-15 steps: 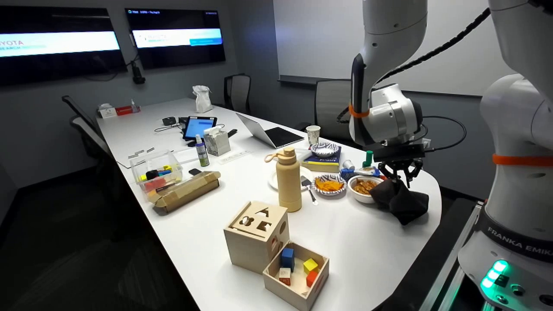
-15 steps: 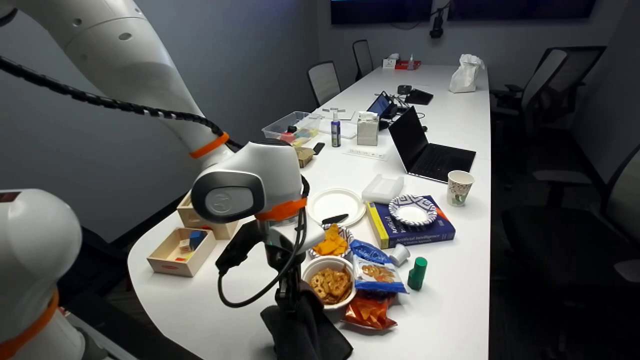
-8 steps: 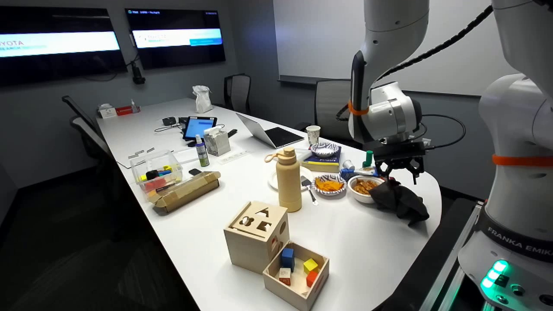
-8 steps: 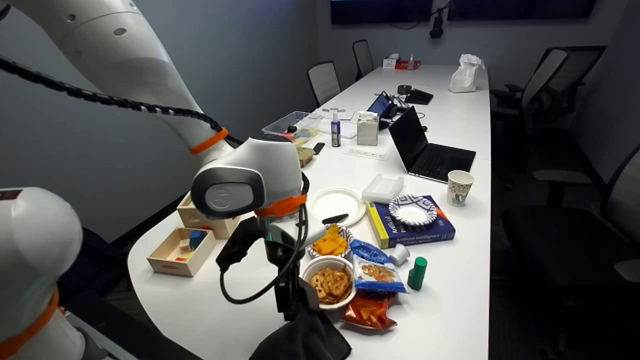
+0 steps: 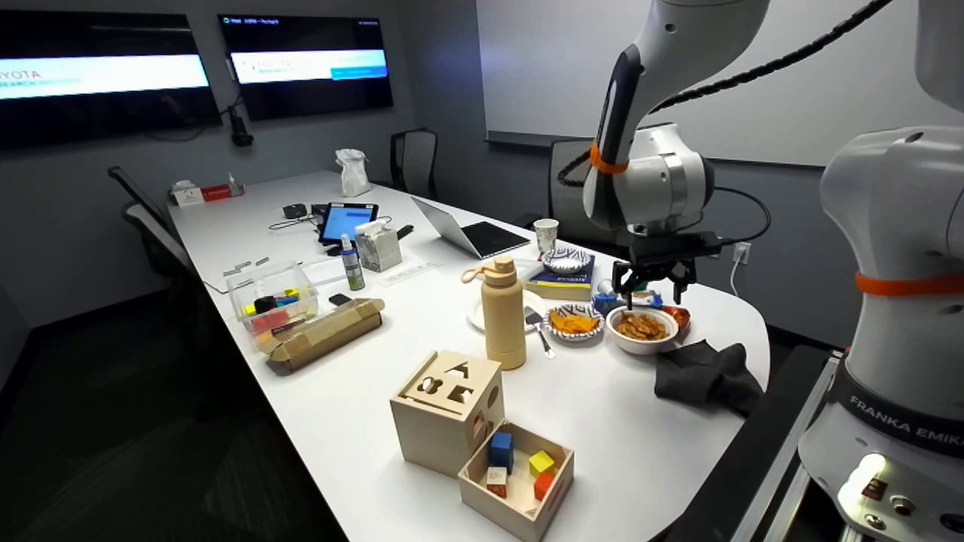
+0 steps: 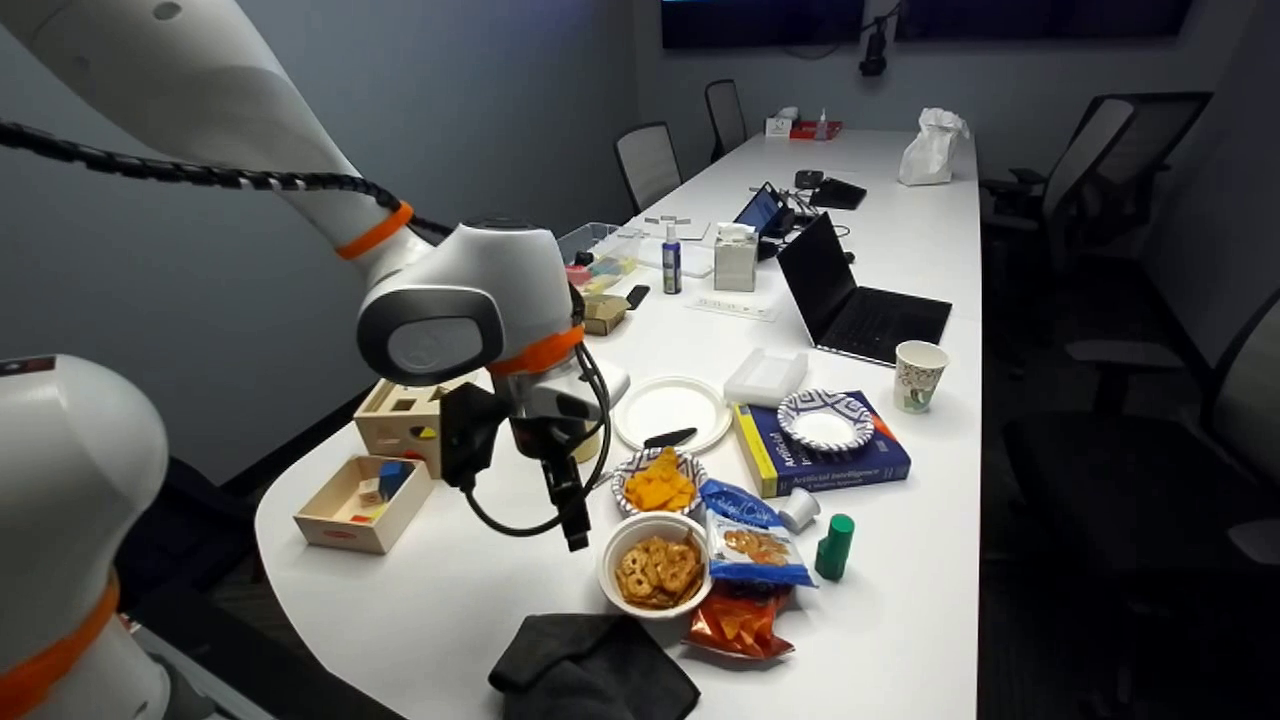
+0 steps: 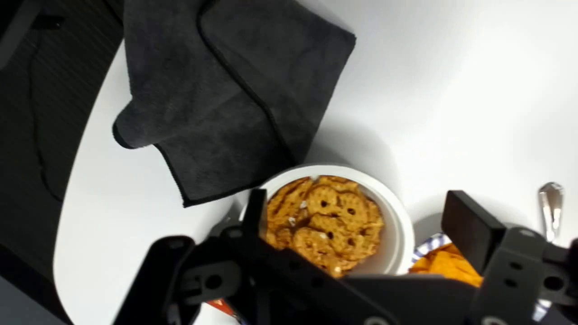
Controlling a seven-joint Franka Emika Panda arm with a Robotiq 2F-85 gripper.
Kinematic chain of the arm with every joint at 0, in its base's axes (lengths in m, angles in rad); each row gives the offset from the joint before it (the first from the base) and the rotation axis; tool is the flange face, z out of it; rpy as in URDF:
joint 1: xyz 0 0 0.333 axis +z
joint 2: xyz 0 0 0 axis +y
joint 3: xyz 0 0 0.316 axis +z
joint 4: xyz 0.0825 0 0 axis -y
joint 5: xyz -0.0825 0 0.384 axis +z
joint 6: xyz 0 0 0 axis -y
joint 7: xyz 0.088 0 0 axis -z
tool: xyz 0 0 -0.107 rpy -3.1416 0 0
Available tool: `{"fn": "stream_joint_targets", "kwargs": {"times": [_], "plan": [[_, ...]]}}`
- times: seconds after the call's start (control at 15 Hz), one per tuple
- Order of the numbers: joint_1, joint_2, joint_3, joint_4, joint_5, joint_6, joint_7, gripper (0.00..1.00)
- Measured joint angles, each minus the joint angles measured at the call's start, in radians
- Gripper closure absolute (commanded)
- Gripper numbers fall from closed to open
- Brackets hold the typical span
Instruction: Use the grey cloth to wipe the table
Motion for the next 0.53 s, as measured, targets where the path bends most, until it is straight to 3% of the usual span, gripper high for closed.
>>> {"fn": "stream_joint_targets", "kwargs": {"times": [0.53], "plan": [[0.305, -0.074, -0.192, -0.001, 0.000, -0.004, -0.181, 0.00]]}}
